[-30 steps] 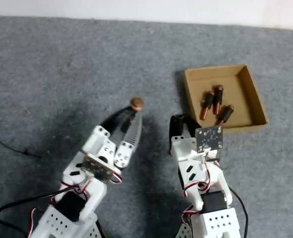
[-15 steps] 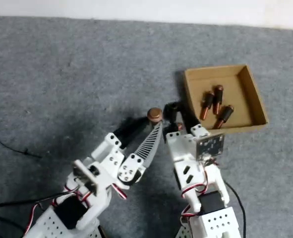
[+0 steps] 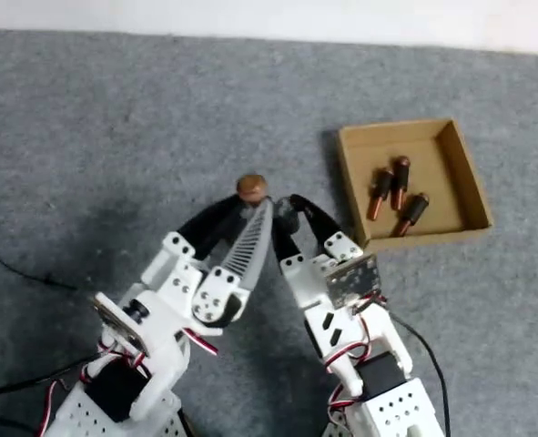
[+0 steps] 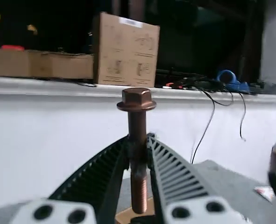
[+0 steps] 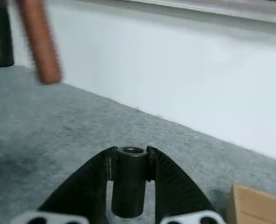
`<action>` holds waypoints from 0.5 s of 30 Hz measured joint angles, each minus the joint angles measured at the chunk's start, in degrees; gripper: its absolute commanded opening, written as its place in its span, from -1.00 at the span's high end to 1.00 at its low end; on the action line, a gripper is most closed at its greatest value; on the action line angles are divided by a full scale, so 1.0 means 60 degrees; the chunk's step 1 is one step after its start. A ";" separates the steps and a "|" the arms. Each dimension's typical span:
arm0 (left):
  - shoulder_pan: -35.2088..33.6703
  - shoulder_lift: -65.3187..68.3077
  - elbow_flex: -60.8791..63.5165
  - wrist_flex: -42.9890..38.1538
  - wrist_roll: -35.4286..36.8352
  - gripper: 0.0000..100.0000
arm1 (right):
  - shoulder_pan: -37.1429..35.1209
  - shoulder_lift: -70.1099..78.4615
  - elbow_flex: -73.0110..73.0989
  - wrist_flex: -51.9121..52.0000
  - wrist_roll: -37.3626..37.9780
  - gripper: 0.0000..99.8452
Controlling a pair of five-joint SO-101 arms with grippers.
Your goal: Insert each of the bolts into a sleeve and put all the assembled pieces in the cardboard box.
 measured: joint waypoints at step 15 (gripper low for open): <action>-0.0835 0.0000 0.0176 0.0000 0.0996 0.99 | -0.0835 -0.1465 0.0000 0.0000 0.0176 0.99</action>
